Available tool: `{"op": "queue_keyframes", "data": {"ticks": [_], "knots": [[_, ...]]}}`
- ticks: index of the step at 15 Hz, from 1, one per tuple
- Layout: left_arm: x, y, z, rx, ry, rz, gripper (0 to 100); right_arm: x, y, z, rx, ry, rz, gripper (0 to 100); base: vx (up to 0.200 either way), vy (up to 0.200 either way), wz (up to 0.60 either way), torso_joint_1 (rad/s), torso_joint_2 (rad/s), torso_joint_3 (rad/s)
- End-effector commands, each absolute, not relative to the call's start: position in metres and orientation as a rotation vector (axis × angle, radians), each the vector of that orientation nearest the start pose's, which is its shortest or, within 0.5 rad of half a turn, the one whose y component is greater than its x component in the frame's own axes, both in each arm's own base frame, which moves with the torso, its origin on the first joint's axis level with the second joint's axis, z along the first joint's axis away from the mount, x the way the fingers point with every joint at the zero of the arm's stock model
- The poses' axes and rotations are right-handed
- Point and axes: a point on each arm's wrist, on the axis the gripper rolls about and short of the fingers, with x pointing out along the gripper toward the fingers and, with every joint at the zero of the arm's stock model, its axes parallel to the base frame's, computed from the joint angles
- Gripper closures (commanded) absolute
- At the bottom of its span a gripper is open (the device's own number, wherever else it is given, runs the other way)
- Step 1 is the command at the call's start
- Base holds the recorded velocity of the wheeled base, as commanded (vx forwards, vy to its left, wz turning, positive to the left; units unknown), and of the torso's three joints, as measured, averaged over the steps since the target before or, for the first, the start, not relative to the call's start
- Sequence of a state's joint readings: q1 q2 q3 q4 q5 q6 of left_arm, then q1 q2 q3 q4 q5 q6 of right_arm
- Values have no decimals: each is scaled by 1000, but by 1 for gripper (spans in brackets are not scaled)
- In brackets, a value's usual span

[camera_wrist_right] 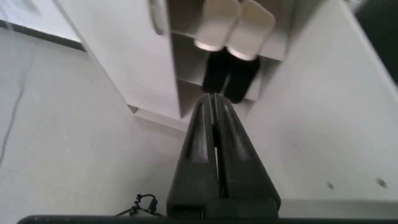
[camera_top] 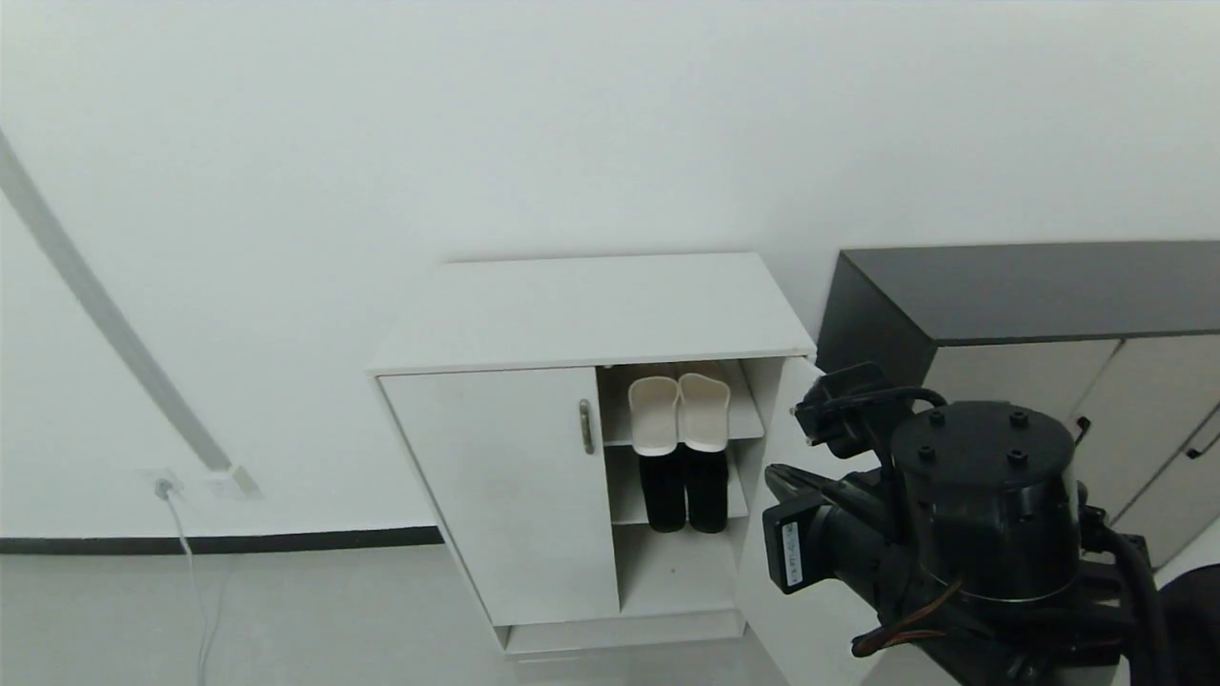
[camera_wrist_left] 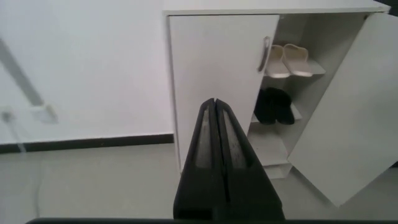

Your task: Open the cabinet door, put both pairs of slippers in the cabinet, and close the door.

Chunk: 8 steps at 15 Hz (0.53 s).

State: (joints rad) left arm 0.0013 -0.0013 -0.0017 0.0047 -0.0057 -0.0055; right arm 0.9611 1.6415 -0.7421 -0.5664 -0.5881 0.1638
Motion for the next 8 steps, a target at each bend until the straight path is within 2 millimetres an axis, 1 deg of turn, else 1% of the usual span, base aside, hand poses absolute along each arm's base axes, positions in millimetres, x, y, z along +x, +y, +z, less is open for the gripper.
{"op": "queue_keyframes", "data": {"ticks": [1,4,8], "knots": [[-23,0,75,-6,3,-5,100,172,224,178,-74,266,345,100,0,0,-600,12,2,2],[-23,0,75,-6,3,-5,100,176,221,178,-72,267,330,100,0,0,-600,7,5,-4],[-23,0,75,-6,3,-5,100,177,220,177,-72,269,324,100,0,0,0,0,0,0]]}}
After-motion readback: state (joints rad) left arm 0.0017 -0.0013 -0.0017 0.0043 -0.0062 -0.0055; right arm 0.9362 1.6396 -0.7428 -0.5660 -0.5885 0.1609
